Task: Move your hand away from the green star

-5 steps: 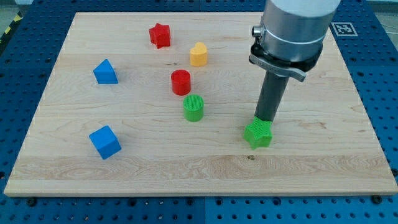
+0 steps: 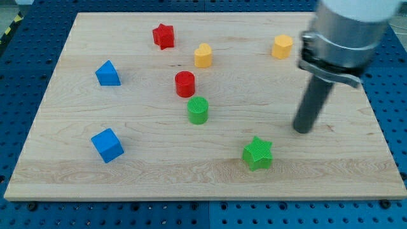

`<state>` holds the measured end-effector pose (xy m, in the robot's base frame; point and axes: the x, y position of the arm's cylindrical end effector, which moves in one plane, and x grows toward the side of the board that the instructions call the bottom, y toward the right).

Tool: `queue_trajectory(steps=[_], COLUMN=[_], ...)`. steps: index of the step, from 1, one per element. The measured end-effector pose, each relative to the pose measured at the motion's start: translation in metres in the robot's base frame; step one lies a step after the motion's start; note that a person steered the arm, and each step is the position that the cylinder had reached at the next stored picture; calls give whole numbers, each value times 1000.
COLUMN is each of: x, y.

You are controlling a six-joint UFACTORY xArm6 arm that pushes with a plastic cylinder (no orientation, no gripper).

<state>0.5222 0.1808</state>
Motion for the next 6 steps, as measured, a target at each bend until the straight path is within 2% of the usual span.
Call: queue_trajectory(steps=[1, 2, 5, 6], x=[59, 96, 86, 77], y=[38, 41, -11, -47])
